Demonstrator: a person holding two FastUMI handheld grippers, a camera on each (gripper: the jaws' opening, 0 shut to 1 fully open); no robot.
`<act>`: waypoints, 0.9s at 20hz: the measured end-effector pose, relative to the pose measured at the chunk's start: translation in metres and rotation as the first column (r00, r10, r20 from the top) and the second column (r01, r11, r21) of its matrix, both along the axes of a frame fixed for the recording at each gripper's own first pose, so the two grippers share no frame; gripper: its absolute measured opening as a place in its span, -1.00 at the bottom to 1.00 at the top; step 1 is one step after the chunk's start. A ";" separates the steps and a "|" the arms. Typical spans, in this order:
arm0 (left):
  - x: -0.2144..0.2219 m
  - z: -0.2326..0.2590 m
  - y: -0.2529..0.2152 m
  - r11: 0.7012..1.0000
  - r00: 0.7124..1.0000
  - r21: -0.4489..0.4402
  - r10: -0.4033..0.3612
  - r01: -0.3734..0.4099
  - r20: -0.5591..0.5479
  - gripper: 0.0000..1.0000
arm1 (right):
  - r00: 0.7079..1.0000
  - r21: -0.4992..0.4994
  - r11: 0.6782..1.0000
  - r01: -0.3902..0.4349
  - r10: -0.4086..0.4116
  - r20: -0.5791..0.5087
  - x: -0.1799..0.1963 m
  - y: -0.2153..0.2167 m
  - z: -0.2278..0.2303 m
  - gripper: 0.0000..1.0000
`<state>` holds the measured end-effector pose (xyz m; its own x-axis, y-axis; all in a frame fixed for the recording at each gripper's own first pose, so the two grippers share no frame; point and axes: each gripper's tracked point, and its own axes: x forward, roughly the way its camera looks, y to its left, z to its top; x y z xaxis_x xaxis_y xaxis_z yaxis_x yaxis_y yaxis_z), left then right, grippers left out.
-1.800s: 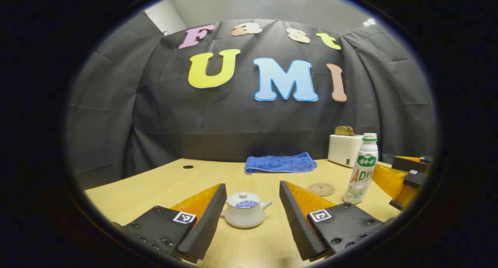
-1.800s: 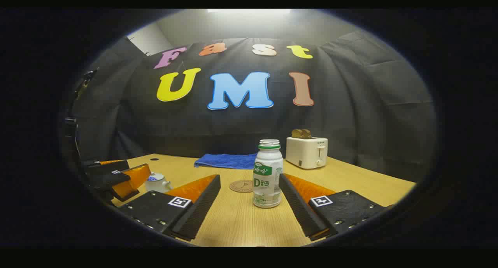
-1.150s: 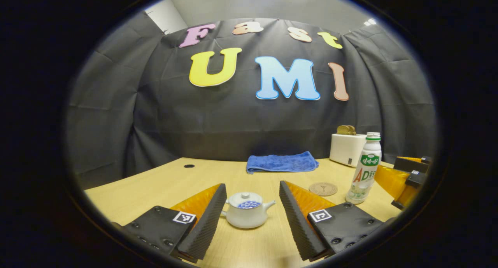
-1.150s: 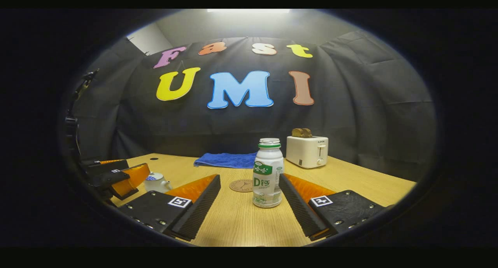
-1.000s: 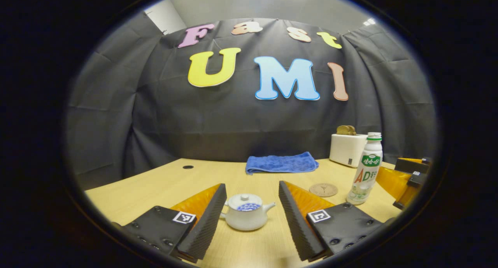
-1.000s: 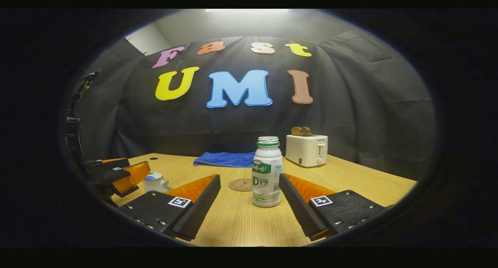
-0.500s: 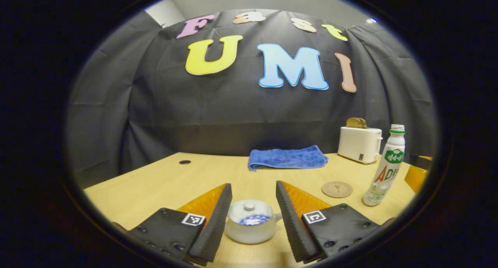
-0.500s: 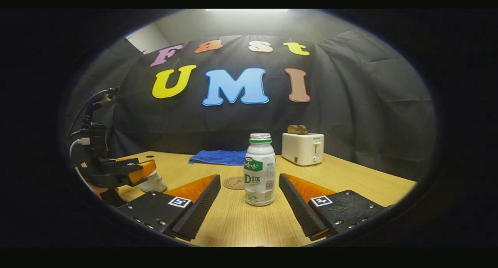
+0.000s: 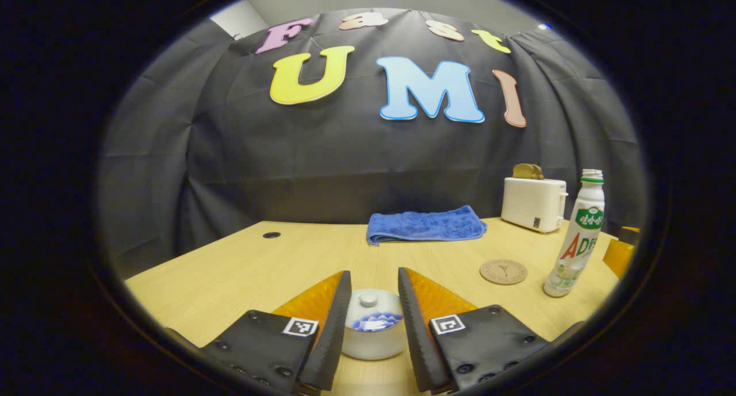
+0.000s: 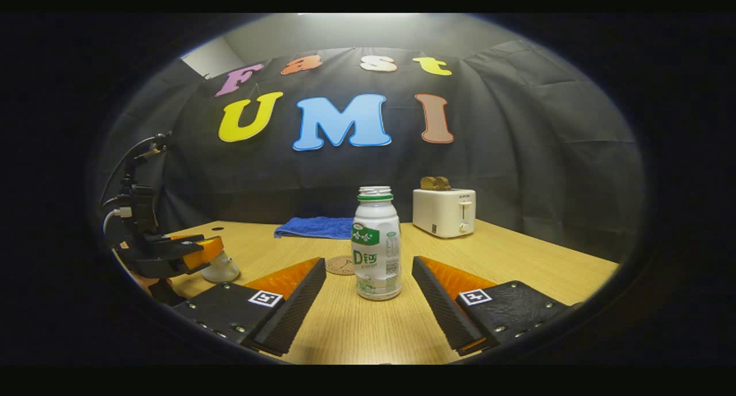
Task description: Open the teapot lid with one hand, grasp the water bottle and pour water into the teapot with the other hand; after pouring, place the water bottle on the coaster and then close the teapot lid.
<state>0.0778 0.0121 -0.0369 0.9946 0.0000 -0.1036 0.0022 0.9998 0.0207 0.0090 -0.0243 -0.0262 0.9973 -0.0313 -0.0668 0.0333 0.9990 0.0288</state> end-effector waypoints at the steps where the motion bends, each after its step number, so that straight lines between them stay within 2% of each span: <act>1: 0.004 -0.002 0.000 1.000 1.000 -0.002 0.007 -0.007 -0.001 0.27 | 1.000 0.001 1.000 0.000 0.000 -0.001 0.001 0.001 -0.001 0.92; 2: -0.003 -0.003 0.002 1.000 1.000 -0.005 0.012 -0.012 -0.006 0.10 | 1.000 0.000 1.000 0.000 0.000 -0.002 0.001 0.001 0.000 0.92; 3: 0.001 -0.005 0.005 1.000 1.000 -0.014 0.015 -0.016 -0.021 -0.29 | 1.000 0.000 1.000 0.000 0.000 -0.001 0.001 0.001 0.000 0.92; 4: 0.002 -0.004 0.005 1.000 1.000 -0.017 0.014 -0.014 -0.019 -0.29 | 1.000 -0.002 1.000 0.001 -0.001 0.002 0.000 0.001 0.001 0.92; 7: 0.002 -0.006 0.006 0.999 0.999 0.020 0.034 -0.034 -0.028 -0.62 | 1.000 -0.017 1.000 -0.001 0.002 0.014 0.000 0.002 0.004 0.92; 8: 0.002 -0.005 0.006 0.999 0.999 0.032 0.036 -0.035 -0.030 -0.62 | 1.000 -0.023 1.000 -0.003 0.004 0.014 0.000 0.003 0.005 0.91; 9: 0.002 -0.001 0.007 0.999 0.999 0.032 0.038 -0.037 -0.026 -0.53 | 1.000 -0.028 1.000 -0.009 0.009 0.013 0.001 0.004 0.005 0.92; 10: 0.003 -0.003 0.006 0.999 0.999 0.023 0.033 -0.032 -0.025 -0.77 | 1.000 -0.032 0.999 -0.013 0.013 0.012 0.001 0.005 0.005 0.92; 12: 0.002 -0.002 0.007 1.000 0.999 0.013 0.026 -0.026 -0.026 -0.68 | 1.000 -0.036 0.999 -0.021 0.022 0.012 0.003 0.006 0.006 0.92; 14: 0.003 0.000 0.007 1.000 1.000 -0.011 0.010 -0.011 -0.026 -0.77 | 0.999 -0.036 0.999 -0.032 0.032 0.011 0.006 0.008 0.008 0.91; 15: 0.003 0.003 0.006 1.000 1.000 -0.029 0.006 -0.007 -0.025 -0.68 | 0.999 -0.034 0.999 -0.038 0.038 0.008 0.007 0.009 0.009 0.92; 18: 0.001 0.027 0.013 0.996 1.000 -0.083 -0.012 0.012 -0.001 -0.70 | 0.999 -0.037 0.998 -0.046 0.045 -0.009 0.016 0.008 0.008 0.92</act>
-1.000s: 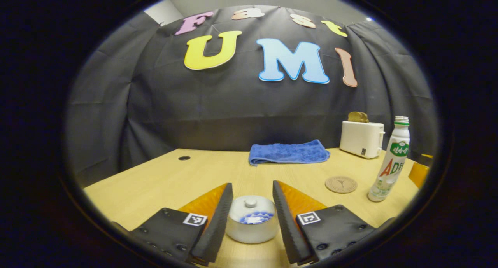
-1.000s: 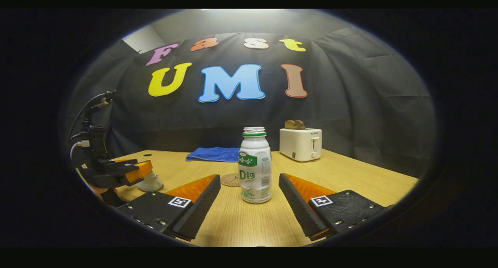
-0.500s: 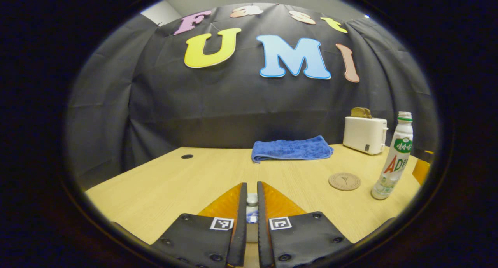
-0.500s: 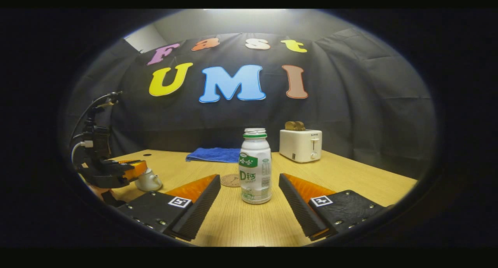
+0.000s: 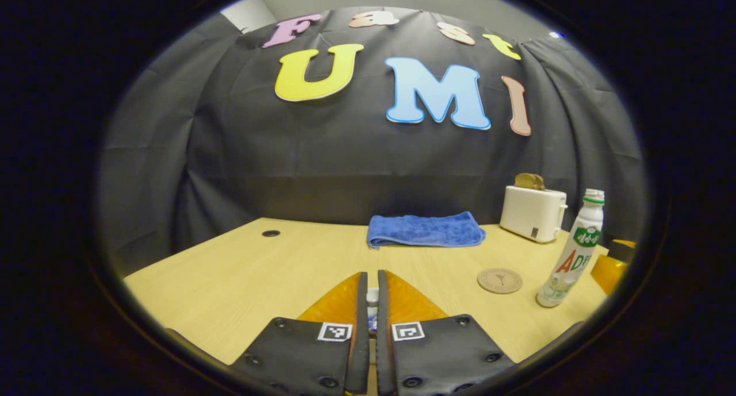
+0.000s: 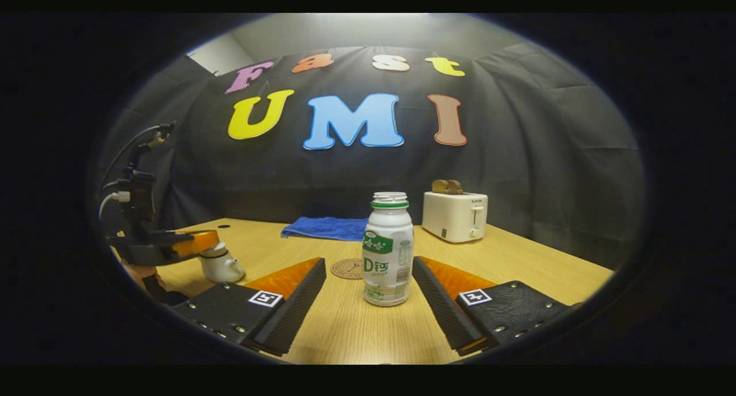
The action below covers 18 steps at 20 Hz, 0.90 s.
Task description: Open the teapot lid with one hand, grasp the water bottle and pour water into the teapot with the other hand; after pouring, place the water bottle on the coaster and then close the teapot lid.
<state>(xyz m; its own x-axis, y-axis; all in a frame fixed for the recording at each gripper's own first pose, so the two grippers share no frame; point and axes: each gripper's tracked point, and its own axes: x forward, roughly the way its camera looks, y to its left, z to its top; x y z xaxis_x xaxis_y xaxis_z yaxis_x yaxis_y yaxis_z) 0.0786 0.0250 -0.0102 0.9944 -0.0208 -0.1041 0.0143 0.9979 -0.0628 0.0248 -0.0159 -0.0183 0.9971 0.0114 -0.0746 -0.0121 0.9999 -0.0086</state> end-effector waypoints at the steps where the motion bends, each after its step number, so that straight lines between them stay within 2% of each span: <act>1: -0.002 0.005 0.000 1.000 1.000 -0.017 -0.007 0.007 0.002 -0.70 | 1.000 -0.003 1.000 0.007 -0.007 -0.004 0.003 -0.003 0.000 0.92; 3: -0.009 0.017 0.010 0.999 1.000 -0.035 -0.002 0.002 0.010 -0.70 | 1.000 -0.004 1.000 0.013 -0.013 -0.015 0.008 -0.005 -0.001 0.92; 4: -0.013 0.022 0.015 0.999 1.000 -0.037 0.005 -0.004 0.017 -0.78 | 1.000 -0.007 1.000 0.017 -0.017 -0.021 0.011 -0.007 -0.002 0.91; 5: -0.019 0.028 0.022 0.999 1.000 -0.037 0.015 -0.014 0.025 -0.78 | 0.999 -0.011 1.000 0.018 -0.018 -0.028 0.015 -0.008 -0.004 0.91; 6: -0.024 0.031 0.030 0.999 0.999 -0.034 0.028 -0.027 0.032 -0.70 | 0.999 -0.017 1.000 0.019 -0.019 -0.037 0.018 -0.010 -0.005 0.92; 8: -0.035 0.037 0.049 0.998 0.997 -0.016 0.063 -0.062 0.041 -0.77 | 0.998 -0.030 0.999 0.026 -0.027 -0.051 0.027 -0.013 -0.007 0.92; 11: -0.049 0.040 0.075 0.994 0.993 0.007 0.111 -0.112 0.046 -0.71 | 0.997 -0.051 0.998 0.041 -0.044 -0.058 0.038 -0.020 -0.008 0.92; 12: -0.053 0.040 0.080 0.993 0.992 0.008 0.119 -0.120 0.046 -0.77 | 0.997 -0.056 0.998 0.042 -0.045 -0.063 0.043 -0.020 -0.009 0.92; 14: -0.060 0.040 0.089 0.990 0.990 0.014 0.137 -0.137 0.045 -0.70 | 0.996 -0.062 0.997 0.041 -0.046 -0.073 0.050 -0.020 -0.011 0.92; 15: -0.063 0.040 0.093 0.989 0.988 0.018 0.145 -0.146 0.045 -0.77 | 0.996 -0.066 0.997 0.042 -0.047 -0.079 0.053 -0.020 -0.014 0.92; 16: -0.066 0.039 0.096 0.988 0.988 0.019 0.151 -0.152 0.045 -0.70 | 0.995 -0.071 0.997 0.044 -0.050 -0.085 0.057 -0.021 -0.015 0.92; 18: -0.070 0.038 0.100 0.987 0.987 0.016 0.157 -0.158 0.042 -0.70 | 0.993 -0.073 0.996 0.053 -0.060 -0.098 0.061 -0.023 -0.020 0.84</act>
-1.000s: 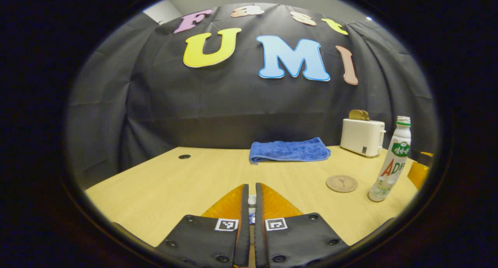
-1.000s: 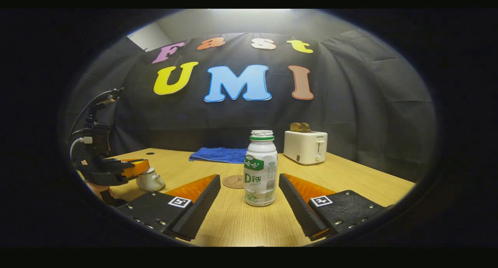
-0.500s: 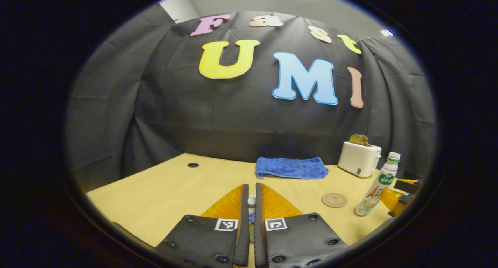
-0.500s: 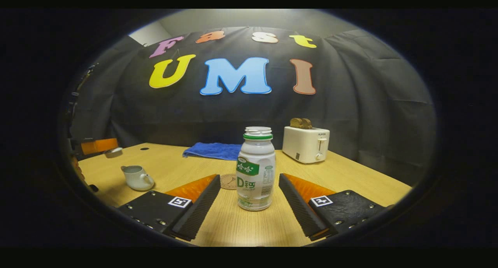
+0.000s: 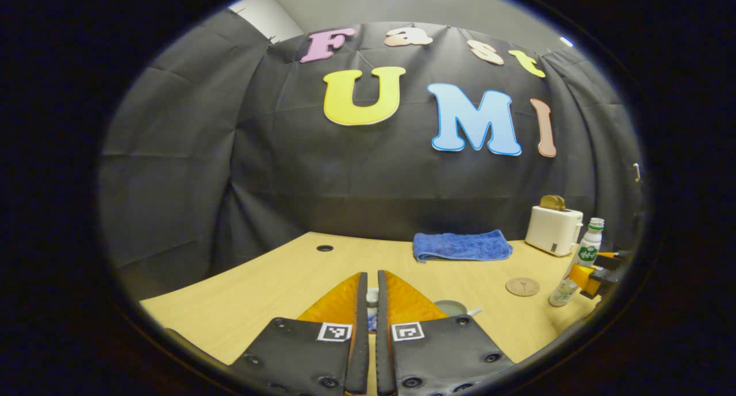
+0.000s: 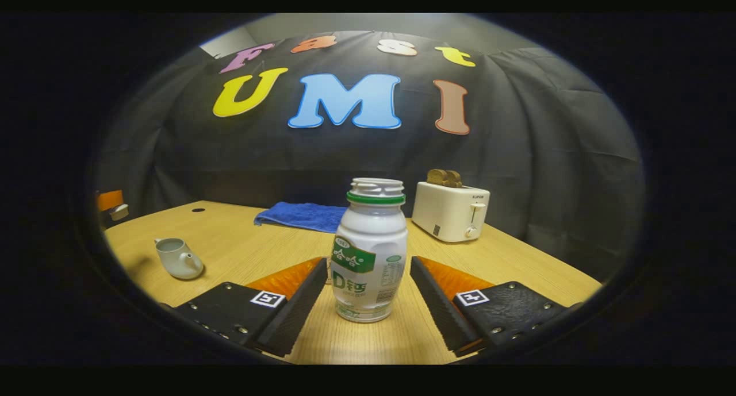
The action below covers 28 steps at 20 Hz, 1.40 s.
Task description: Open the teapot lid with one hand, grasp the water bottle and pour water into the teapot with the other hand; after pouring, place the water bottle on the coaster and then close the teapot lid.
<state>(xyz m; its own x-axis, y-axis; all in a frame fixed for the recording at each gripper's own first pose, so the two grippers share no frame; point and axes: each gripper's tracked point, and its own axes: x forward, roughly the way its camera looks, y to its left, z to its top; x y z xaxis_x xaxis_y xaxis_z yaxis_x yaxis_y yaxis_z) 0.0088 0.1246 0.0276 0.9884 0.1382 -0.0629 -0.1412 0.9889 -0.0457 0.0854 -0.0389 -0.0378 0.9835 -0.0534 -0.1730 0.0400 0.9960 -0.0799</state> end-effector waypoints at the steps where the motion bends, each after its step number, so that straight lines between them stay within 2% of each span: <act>1: 0.000 0.000 0.001 1.000 1.000 -0.004 0.001 -0.001 0.000 -0.70 | 1.000 0.006 1.000 0.002 -0.002 -0.006 0.001 0.000 -0.003 0.82; 4: -0.002 -0.001 0.002 1.000 1.000 -0.014 0.000 0.000 0.000 -0.70 | 1.000 0.012 1.000 -0.002 0.003 -0.021 0.003 0.002 -0.006 0.65; 10: -0.002 -0.006 -0.004 0.999 1.000 -0.034 -0.016 0.016 -0.011 -0.70 | 0.999 -0.005 0.999 -0.033 0.033 -0.025 0.003 0.006 -0.005 0.58; 14: -0.001 -0.007 -0.008 0.999 0.999 -0.033 -0.030 0.030 -0.013 -0.70 | 0.999 -0.018 1.000 -0.022 0.021 -0.035 0.002 0.005 -0.004 0.58; 15: -0.001 -0.007 -0.009 0.999 0.999 -0.034 -0.032 0.032 -0.014 -0.78 | 0.999 -0.030 0.999 -0.016 0.015 -0.036 0.002 0.004 -0.004 0.58; 18: 0.000 -0.009 -0.012 0.998 0.999 -0.041 -0.042 0.041 -0.017 -0.70 | 1.000 -0.105 0.994 0.002 -0.003 -0.004 -0.002 0.003 0.013 0.58; 19: 0.000 -0.009 -0.013 0.998 0.999 -0.043 -0.046 0.045 -0.018 -0.70 | 1.000 -0.134 0.991 0.006 -0.007 -0.003 0.000 0.002 0.016 0.42; 21: -0.001 -0.012 -0.016 0.997 0.998 -0.050 -0.053 0.051 -0.021 -0.70 | 1.000 -0.180 0.984 -0.007 0.006 -0.007 -0.001 0.009 0.019 0.46; 24: -0.002 -0.014 -0.017 0.997 0.998 -0.054 -0.062 0.061 -0.024 -0.70 | 0.998 -0.199 0.979 -0.049 0.041 -0.047 0.001 0.020 0.009 0.46; 25: -0.002 -0.014 -0.016 0.997 0.998 -0.056 -0.063 0.061 -0.024 -0.70 | 0.997 -0.217 0.975 -0.053 0.042 -0.058 0.001 0.022 0.009 0.34; 28: -0.003 -0.018 -0.011 0.996 0.998 -0.066 -0.058 0.056 -0.028 -0.70 | 0.998 -0.277 0.959 -0.056 0.043 -0.050 0.001 0.026 0.012 0.36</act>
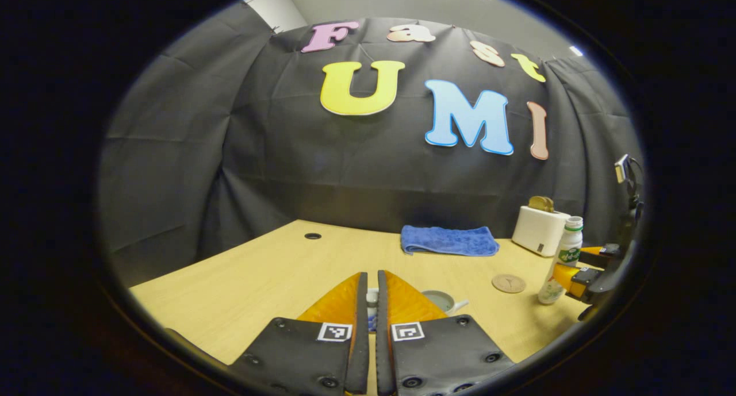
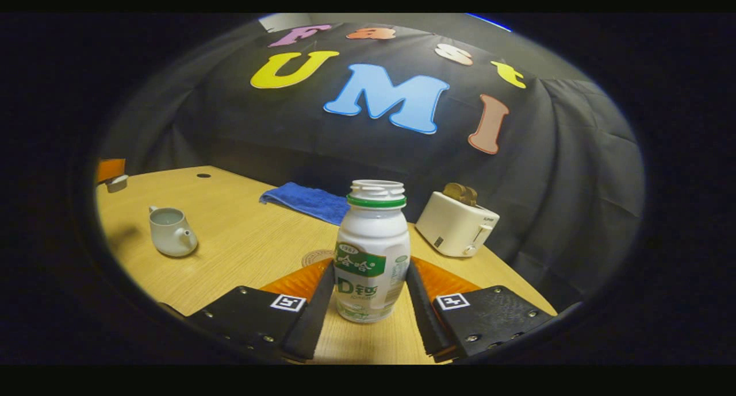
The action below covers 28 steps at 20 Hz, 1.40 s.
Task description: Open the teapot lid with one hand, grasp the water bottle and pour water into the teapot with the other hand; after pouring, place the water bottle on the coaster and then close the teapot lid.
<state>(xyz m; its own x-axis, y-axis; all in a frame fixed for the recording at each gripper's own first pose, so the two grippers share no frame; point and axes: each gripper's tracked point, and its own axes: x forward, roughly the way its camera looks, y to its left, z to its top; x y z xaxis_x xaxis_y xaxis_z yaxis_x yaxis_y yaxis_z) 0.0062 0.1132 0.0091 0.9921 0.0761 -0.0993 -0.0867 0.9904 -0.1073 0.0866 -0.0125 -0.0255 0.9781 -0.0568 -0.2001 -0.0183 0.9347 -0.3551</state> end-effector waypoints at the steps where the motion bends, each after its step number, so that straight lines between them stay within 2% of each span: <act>1: 0.000 -0.001 0.001 1.000 1.000 -0.005 0.001 -0.001 -0.003 -0.70 | 1.000 -0.034 0.999 0.004 -0.003 0.008 0.000 0.000 0.002 0.36; 3: 0.000 -0.003 0.004 1.000 1.000 -0.010 0.002 -0.002 -0.007 -0.70 | 0.999 -0.127 0.992 0.013 -0.008 0.039 -0.001 0.002 0.012 0.36; 4: -0.001 -0.004 0.006 1.000 1.000 -0.010 0.004 -0.004 -0.009 -0.78 | 0.998 -0.178 0.984 0.015 -0.005 0.057 0.000 0.005 0.018 0.36; 5: 0.000 -0.005 0.007 1.000 1.000 -0.011 0.005 -0.005 -0.010 -0.78 | 0.997 -0.236 0.972 0.016 0.001 0.073 0.001 0.009 0.023 0.36; 8: 0.000 -0.006 0.013 1.000 1.000 -0.019 0.010 -0.010 -0.008 -0.78 | 0.992 -0.386 0.923 -0.004 0.052 0.115 0.003 0.028 0.039 0.35; 11: -0.004 -0.006 0.024 1.000 1.000 -0.018 0.025 -0.025 -0.008 -0.78 | 0.986 -0.482 0.875 -0.043 0.116 0.123 0.006 0.053 0.046 0.36; 12: -0.005 -0.007 0.028 0.999 0.999 -0.016 0.031 -0.031 -0.009 -0.70 | 0.983 -0.507 0.860 -0.059 0.138 0.121 0.007 0.061 0.047 0.36; 13: -0.006 -0.007 0.032 0.999 0.999 -0.014 0.037 -0.037 -0.011 -0.70 | 0.980 -0.534 0.843 -0.071 0.157 0.118 0.007 0.070 0.048 0.36; 19: -0.011 -0.011 0.051 0.998 0.998 -0.013 0.067 -0.067 -0.020 -0.70 | 0.965 -0.687 0.715 -0.128 0.250 0.080 0.011 0.106 0.048 0.35; 20: -0.013 -0.012 0.054 0.997 0.997 -0.014 0.070 -0.070 -0.021 -0.78 | 0.964 -0.709 0.693 -0.131 0.256 0.072 0.012 0.110 0.048 0.36; 21: -0.014 -0.012 0.057 0.997 0.997 -0.014 0.073 -0.073 -0.022 -0.70 | 0.963 -0.729 0.671 -0.135 0.262 0.062 0.013 0.112 0.046 0.36; 22: -0.014 -0.013 0.058 0.997 0.997 -0.015 0.075 -0.075 -0.024 -0.78 | 0.962 -0.746 0.651 -0.140 0.267 0.053 0.015 0.114 0.045 0.36; 23: -0.015 -0.013 0.060 0.997 0.997 -0.016 0.077 -0.077 -0.024 -0.78 | 0.961 -0.761 0.633 -0.142 0.273 0.048 0.015 0.116 0.044 0.35; 24: -0.015 -0.015 0.061 0.997 0.997 -0.016 0.078 -0.078 -0.025 -0.70 | 0.960 -0.779 0.610 -0.143 0.277 0.040 0.016 0.118 0.042 0.35; 25: -0.015 -0.014 0.063 0.997 0.997 -0.015 0.079 -0.080 -0.026 -0.78 | 0.958 -0.798 0.585 -0.146 0.285 0.034 0.017 0.120 0.041 0.35; 26: -0.016 -0.016 0.064 0.997 0.996 -0.014 0.081 -0.081 -0.027 -0.70 | 0.955 -0.816 0.559 -0.148 0.294 0.028 0.018 0.122 0.041 0.36; 27: -0.016 -0.015 0.065 0.996 0.996 -0.012 0.083 -0.084 -0.028 -0.78 | 0.952 -0.832 0.533 -0.151 0.304 0.022 0.019 0.125 0.040 0.36; 28: -0.016 -0.017 0.067 0.996 0.996 -0.012 0.086 -0.086 -0.029 -0.70 | 0.949 -0.848 0.508 -0.154 0.315 0.016 0.019 0.128 0.038 0.36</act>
